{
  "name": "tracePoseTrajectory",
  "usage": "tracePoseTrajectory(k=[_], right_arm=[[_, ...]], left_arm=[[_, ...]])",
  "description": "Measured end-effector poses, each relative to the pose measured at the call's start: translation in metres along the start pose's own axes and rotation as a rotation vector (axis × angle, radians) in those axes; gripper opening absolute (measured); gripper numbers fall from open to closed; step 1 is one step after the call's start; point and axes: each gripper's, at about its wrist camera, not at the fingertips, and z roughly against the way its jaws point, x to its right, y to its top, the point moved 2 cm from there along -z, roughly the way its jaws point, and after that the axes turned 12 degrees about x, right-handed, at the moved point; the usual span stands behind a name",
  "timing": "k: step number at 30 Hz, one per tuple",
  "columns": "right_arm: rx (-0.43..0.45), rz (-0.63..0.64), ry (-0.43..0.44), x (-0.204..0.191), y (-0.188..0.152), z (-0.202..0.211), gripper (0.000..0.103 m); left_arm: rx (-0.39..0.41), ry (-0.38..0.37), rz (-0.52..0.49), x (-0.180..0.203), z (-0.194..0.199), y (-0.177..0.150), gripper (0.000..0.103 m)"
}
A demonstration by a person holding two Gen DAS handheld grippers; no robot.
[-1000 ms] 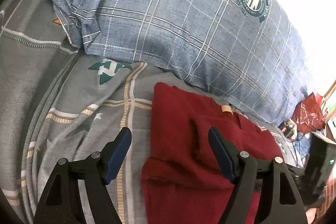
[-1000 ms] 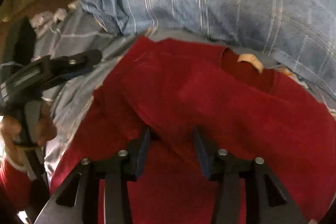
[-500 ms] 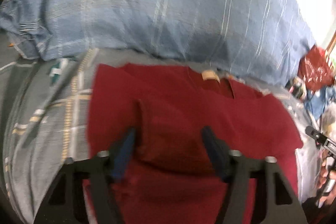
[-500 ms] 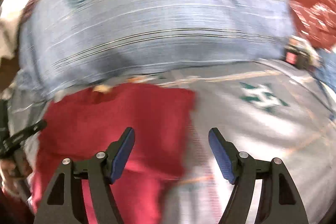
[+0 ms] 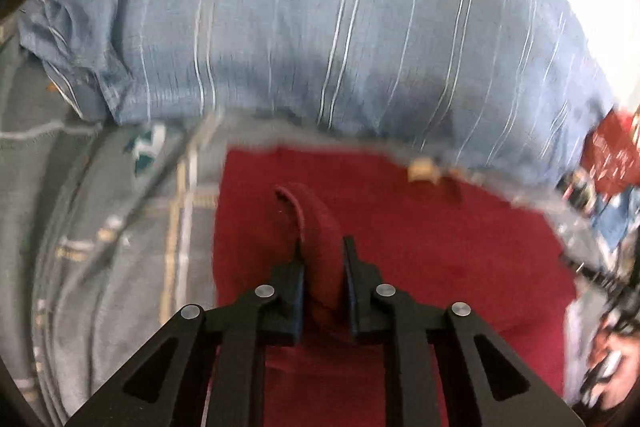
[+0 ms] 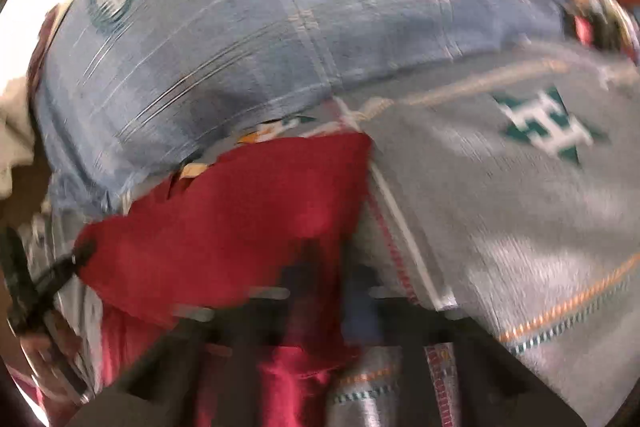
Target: Fold small clothes
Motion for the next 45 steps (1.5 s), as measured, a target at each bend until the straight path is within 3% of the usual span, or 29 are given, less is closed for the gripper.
tracePoseTrajectory(k=[1,3,6,9,11,15,17,19,22,24,30,34,38,45], right_arm=[[0.013,0.043,-0.031,-0.004,0.000,0.001,0.008],[0.010,0.139,-0.124,-0.010,-0.006,-0.006,0.008],[0.006,0.134,-0.159,-0.007,-0.011,-0.007,0.010],[0.066,0.068,-0.188,0.000,-0.001,0.012,0.033],[0.089,0.082,-0.130,-0.010,0.005,0.019,0.035],[0.030,0.160,0.037,-0.054,0.007,0.001,0.036],[0.006,0.203,0.061,-0.070,0.007,-0.015,0.035],[-0.008,0.262,0.028,-0.082,0.006,-0.038,0.034],[-0.052,0.295,-0.089,-0.077,0.003,-0.077,0.035],[-0.041,0.273,-0.090,-0.072,0.007,-0.084,0.041],[-0.067,0.241,-0.042,-0.065,0.005,-0.039,0.045],[-0.066,0.275,-0.084,-0.057,-0.010,-0.010,0.050],[-0.105,0.323,-0.121,-0.049,-0.032,-0.015,0.051],[-0.060,0.282,-0.108,-0.055,-0.023,0.006,0.051]], left_arm=[[-0.038,0.007,-0.024,0.003,-0.009,-0.008,0.021],[-0.025,0.025,-0.053,0.007,-0.011,-0.013,0.023],[-0.008,0.018,-0.024,0.008,-0.002,-0.010,0.041],[0.035,0.042,-0.009,0.004,0.017,-0.004,0.057],[0.073,0.068,-0.023,0.003,0.024,-0.001,0.062],[0.051,0.089,-0.025,0.005,0.015,-0.003,0.063],[0.028,0.117,-0.044,0.005,0.005,-0.008,0.063],[0.013,0.145,-0.069,0.006,-0.005,-0.010,0.063],[0.018,0.166,-0.092,0.009,-0.015,-0.009,0.064],[0.016,0.166,-0.086,0.010,-0.020,-0.007,0.065],[0.021,0.164,-0.088,0.009,-0.018,-0.009,0.065],[0.025,0.168,-0.089,0.009,-0.016,-0.010,0.065],[0.027,0.177,-0.094,0.011,-0.013,-0.012,0.065],[0.030,0.186,-0.110,0.010,0.015,-0.017,0.065]])
